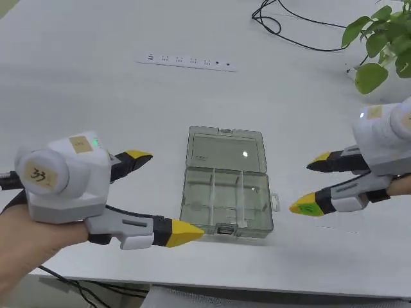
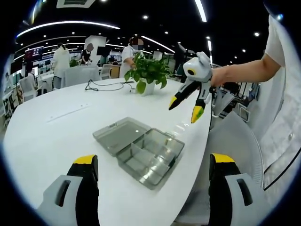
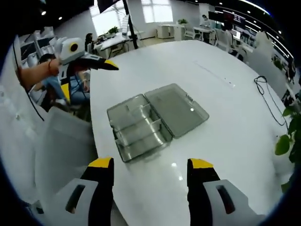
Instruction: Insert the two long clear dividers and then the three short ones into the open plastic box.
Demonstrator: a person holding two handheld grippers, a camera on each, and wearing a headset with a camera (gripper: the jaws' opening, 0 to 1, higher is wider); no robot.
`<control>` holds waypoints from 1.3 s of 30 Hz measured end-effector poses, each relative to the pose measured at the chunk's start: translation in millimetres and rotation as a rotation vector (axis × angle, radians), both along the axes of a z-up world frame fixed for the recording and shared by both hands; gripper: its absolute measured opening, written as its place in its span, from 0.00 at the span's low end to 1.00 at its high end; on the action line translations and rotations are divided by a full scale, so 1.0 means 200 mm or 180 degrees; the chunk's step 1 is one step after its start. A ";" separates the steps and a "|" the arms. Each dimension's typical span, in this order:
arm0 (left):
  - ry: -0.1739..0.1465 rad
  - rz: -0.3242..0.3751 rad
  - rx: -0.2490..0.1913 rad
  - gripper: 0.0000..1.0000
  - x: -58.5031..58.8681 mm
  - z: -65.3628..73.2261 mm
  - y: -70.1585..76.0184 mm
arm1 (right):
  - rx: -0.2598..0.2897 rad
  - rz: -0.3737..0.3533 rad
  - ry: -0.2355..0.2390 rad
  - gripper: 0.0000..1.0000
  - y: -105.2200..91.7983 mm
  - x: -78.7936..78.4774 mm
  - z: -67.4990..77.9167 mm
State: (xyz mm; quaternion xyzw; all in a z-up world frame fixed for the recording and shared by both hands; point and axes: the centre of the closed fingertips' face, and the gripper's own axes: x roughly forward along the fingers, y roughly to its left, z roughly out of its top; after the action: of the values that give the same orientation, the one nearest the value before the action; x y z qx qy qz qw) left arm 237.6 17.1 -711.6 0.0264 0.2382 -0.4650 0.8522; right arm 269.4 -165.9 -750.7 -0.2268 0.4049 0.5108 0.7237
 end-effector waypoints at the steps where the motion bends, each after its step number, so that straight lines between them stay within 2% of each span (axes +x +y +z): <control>1: -0.0002 0.0001 0.0001 1.00 0.00 0.01 0.00 | -0.0080 0.0133 -0.0039 0.64 -0.01 -0.01 -0.01; 5: -0.0016 0.0000 0.0009 1.00 0.00 0.02 0.00 | -0.0283 0.0401 -0.0050 0.63 -0.03 -0.02 -0.07; 11: 0.0000 0.0026 0.0010 1.00 0.01 0.01 0.02 | -0.0685 0.0780 -0.0085 0.58 -0.09 0.01 -0.21; 12: 0.0005 0.0029 0.0009 1.00 0.01 0.00 0.03 | -0.0725 0.0828 -0.0078 0.58 -0.09 0.01 -0.23; 13: 0.0015 0.0034 0.0008 1.00 0.01 -0.01 0.03 | -0.0736 0.0816 -0.0054 0.58 -0.10 0.03 -0.30; 14: 0.0022 0.0038 0.0010 1.00 0.01 -0.01 0.03 | -0.0746 0.0847 -0.0055 0.57 -0.11 0.04 -0.33; 16: 0.0032 0.0055 -0.0004 1.00 0.02 -0.02 0.04 | -0.0777 0.0893 -0.0028 0.55 -0.11 0.04 -0.36; 17: 0.0036 0.0062 -0.0011 1.00 0.02 -0.02 0.04 | -0.0812 0.0937 -0.0004 0.54 -0.12 0.05 -0.42; 21: 0.0058 0.0081 -0.0021 1.00 0.03 -0.03 0.05 | -0.0939 0.1068 0.0008 0.52 -0.14 0.07 -0.50; 28: 0.0067 0.0091 -0.0051 1.00 0.03 -0.04 0.04 | -0.1026 0.1130 0.0042 0.47 -0.13 0.05 -0.53; 31: 0.0073 0.0097 -0.0054 1.00 0.03 -0.04 0.05 | -0.1087 0.1160 0.0013 0.47 -0.13 0.05 -0.53; 35: 0.0075 0.0108 -0.0055 1.00 0.02 -0.05 0.05 | -0.1086 0.1147 0.0000 0.44 -0.13 0.07 -0.52; 38: 0.0075 0.0121 -0.0058 1.00 0.02 -0.05 0.06 | -0.1166 0.1239 -0.0102 0.42 -0.14 0.07 -0.53; 39: 0.0080 0.0125 -0.0060 1.00 0.02 -0.05 0.06 | -0.1161 0.1207 -0.0079 0.41 -0.13 0.07 -0.53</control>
State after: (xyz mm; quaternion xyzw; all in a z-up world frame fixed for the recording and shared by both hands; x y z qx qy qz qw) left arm 241.1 28.4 -721.1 0.0078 0.2449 -0.4508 0.8584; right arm 283.0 -192.4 -856.7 -0.4316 0.4316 0.5531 0.5670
